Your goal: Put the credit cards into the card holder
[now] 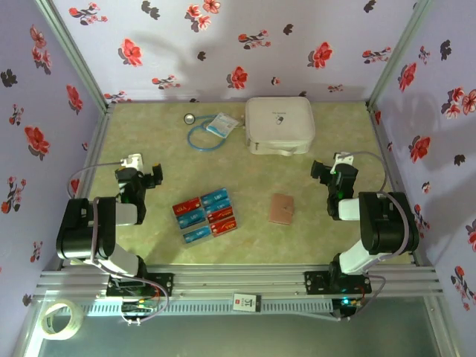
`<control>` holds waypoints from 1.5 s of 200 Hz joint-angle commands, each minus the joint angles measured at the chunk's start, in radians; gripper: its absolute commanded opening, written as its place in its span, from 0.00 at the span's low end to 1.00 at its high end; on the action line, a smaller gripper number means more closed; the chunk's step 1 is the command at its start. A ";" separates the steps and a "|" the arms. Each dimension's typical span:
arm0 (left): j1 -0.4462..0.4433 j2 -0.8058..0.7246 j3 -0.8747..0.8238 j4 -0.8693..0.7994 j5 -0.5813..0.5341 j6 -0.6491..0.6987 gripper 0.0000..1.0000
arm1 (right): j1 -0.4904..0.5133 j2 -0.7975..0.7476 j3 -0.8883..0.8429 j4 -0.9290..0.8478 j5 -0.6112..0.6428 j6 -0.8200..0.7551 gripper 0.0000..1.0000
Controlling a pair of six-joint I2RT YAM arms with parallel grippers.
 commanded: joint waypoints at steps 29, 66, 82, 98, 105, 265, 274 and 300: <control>0.006 0.000 0.013 0.014 -0.027 -0.013 1.00 | -0.002 -0.008 0.007 0.002 -0.013 -0.018 0.99; 0.006 0.000 0.014 0.013 -0.026 -0.013 1.00 | -0.002 -0.009 0.007 0.005 -0.014 -0.018 0.99; 0.006 0.001 0.016 0.012 -0.027 -0.013 1.00 | -0.002 -0.008 0.006 0.005 -0.013 -0.018 0.99; 0.006 0.001 0.017 0.009 -0.027 -0.012 1.00 | -0.002 -0.009 0.006 0.005 -0.014 -0.018 0.99; 0.006 0.001 0.017 0.009 -0.026 -0.012 1.00 | -0.002 -0.007 0.007 0.003 -0.013 -0.017 0.99; 0.003 -0.223 0.098 -0.300 -0.097 -0.034 1.00 | -0.004 -0.357 0.166 -0.554 0.102 0.191 0.99; 0.003 -0.264 0.121 -0.365 -0.115 -0.082 1.00 | -0.004 -0.382 0.201 -0.627 0.124 0.305 0.99; 0.000 -0.408 0.235 -0.697 -0.102 -0.250 1.00 | -0.015 -0.431 0.299 -0.829 0.044 0.512 0.99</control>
